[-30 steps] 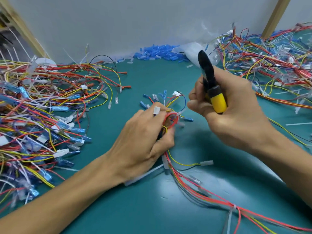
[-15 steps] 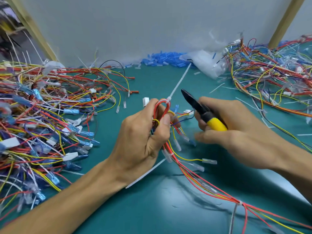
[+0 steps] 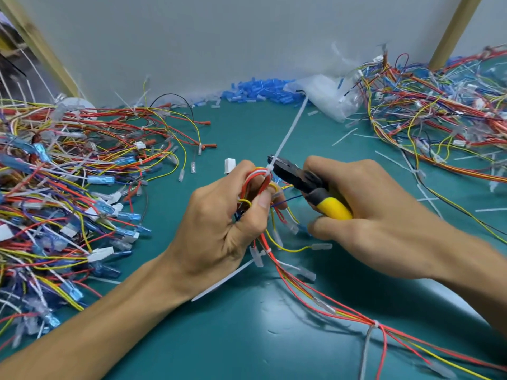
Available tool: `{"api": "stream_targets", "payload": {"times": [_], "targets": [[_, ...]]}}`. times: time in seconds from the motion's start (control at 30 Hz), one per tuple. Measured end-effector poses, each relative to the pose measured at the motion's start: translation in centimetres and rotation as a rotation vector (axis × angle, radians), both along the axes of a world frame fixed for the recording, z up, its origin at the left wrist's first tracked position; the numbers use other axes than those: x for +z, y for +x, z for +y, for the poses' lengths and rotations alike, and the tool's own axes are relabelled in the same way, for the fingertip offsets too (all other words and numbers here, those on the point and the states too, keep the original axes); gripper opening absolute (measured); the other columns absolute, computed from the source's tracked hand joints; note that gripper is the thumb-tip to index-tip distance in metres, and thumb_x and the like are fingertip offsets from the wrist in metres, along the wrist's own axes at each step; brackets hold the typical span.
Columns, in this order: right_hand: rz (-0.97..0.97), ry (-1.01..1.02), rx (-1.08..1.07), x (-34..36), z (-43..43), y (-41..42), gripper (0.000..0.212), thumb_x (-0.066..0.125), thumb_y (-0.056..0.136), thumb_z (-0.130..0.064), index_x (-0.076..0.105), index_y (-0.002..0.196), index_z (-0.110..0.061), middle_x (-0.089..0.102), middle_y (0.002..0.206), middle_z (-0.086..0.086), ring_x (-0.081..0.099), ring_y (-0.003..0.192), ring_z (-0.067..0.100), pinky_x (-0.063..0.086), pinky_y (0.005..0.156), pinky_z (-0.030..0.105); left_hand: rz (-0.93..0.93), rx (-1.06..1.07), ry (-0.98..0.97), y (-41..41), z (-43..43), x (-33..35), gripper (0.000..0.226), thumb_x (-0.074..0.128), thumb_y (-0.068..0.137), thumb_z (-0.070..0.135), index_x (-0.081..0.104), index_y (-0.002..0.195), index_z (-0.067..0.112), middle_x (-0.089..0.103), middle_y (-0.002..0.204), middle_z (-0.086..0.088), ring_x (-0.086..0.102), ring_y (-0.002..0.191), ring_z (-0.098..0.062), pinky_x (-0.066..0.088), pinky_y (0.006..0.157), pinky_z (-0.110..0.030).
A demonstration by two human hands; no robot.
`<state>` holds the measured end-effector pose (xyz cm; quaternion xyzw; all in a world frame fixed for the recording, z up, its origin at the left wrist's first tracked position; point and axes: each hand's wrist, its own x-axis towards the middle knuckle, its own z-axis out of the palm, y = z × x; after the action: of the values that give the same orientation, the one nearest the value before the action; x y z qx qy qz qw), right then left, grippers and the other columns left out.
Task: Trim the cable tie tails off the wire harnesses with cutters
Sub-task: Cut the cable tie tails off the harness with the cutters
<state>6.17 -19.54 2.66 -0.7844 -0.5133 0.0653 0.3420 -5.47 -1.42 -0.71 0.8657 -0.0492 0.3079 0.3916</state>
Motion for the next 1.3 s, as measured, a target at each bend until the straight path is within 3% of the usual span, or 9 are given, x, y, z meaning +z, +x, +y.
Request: {"api": "stream_targets", "payload": {"times": [0.07,0.2,0.4,0.57,0.77,0.93,1.03,1.1,1.3], "targets": [[0.028,-0.009,0.011,0.1,0.0,-0.1,0.026,0.066,0.067,-0.020,0.041,0.075,-0.019,0.040,0.064,0.004,0.032,0.059,0.019,0.031,0.053,0.040,0.002,0.010,-0.002,-0.1,0.0,-0.1,0.036,0.047,0.105,0.029,0.064,0.097,-0.002,0.075,0.091,0.000,0.073,0.081,-0.024,0.055,0.073,-0.042],[0.094,-0.009,0.045,0.3,0.0,-0.2,0.025,0.065,0.065,-0.020,0.043,0.076,-0.017,0.043,0.068,0.009,0.034,0.062,0.022,0.032,0.055,0.048,-0.010,-0.001,-0.089,-0.2,-0.1,0.0,0.029,0.050,0.105,0.026,0.067,0.095,0.005,0.075,0.089,0.002,0.073,0.076,-0.025,0.057,0.070,-0.039],[0.060,-0.059,0.089,0.5,-0.1,-0.5,0.025,0.063,0.066,-0.017,0.041,0.072,-0.026,0.040,0.064,0.004,0.031,0.058,0.016,0.027,0.050,0.034,0.069,-0.053,-0.005,-0.2,0.0,0.0,0.008,0.064,0.096,0.005,0.072,0.098,0.003,0.076,0.083,0.000,0.072,0.069,-0.022,0.057,0.066,-0.027],[0.184,-0.102,0.101,0.9,-0.1,-0.6,0.021,0.060,0.058,-0.016,0.042,0.070,-0.013,0.037,0.065,0.010,0.028,0.058,0.017,0.028,0.052,0.048,0.064,0.017,0.049,-0.3,-0.1,0.2,0.005,0.073,0.086,0.007,0.073,0.089,0.003,0.070,0.073,-0.001,0.063,0.063,-0.025,0.051,0.061,-0.036],[0.277,-0.103,0.080,1.1,-0.2,-0.6,0.023,0.060,0.054,-0.017,0.042,0.068,-0.010,0.036,0.063,0.013,0.030,0.061,0.030,0.030,0.050,0.050,-0.077,0.188,0.150,-0.5,-0.5,1.2,0.031,0.085,0.081,0.021,0.068,0.103,0.007,0.068,0.088,0.011,0.063,0.068,-0.010,0.050,0.067,-0.020],[0.390,-0.012,-0.016,0.9,-0.2,0.0,0.017,0.070,0.059,-0.019,0.062,0.069,-0.009,0.054,0.062,0.018,0.042,0.052,0.019,0.037,0.049,0.044,-0.080,0.242,0.296,0.1,-0.4,1.0,0.014,0.072,0.097,0.020,0.068,0.100,0.006,0.057,0.080,0.004,0.043,0.070,-0.006,0.035,0.071,-0.006],[0.506,0.117,0.008,1.0,-0.3,0.2,0.015,0.082,0.068,-0.023,0.077,0.077,-0.011,0.064,0.060,0.010,0.050,0.050,0.013,0.039,0.047,0.027,0.001,0.198,0.255,0.1,-0.1,1.0,0.026,0.058,0.103,0.029,0.066,0.101,0.004,0.057,0.076,0.002,0.046,0.066,-0.015,0.040,0.066,-0.015],[0.561,0.146,0.031,1.1,-0.5,0.3,0.024,0.089,0.068,-0.034,0.084,0.085,-0.018,0.069,0.064,0.011,0.052,0.052,0.010,0.038,0.047,0.021,0.041,0.193,0.277,0.0,0.0,0.7,0.038,0.049,0.105,0.035,0.067,0.101,0.002,0.059,0.069,-0.004,0.050,0.062,-0.030,0.048,0.060,-0.038],[0.721,0.108,0.119,1.2,-0.3,0.2,0.055,0.073,0.083,-0.050,0.079,0.098,0.003,0.072,0.084,0.025,0.070,0.069,0.025,0.059,0.063,0.033,0.046,0.144,0.249,-0.8,0.0,0.6,0.050,0.037,0.108,0.036,0.065,0.096,-0.003,0.066,0.070,-0.018,0.061,0.063,-0.046,0.051,0.059,-0.055]]}}
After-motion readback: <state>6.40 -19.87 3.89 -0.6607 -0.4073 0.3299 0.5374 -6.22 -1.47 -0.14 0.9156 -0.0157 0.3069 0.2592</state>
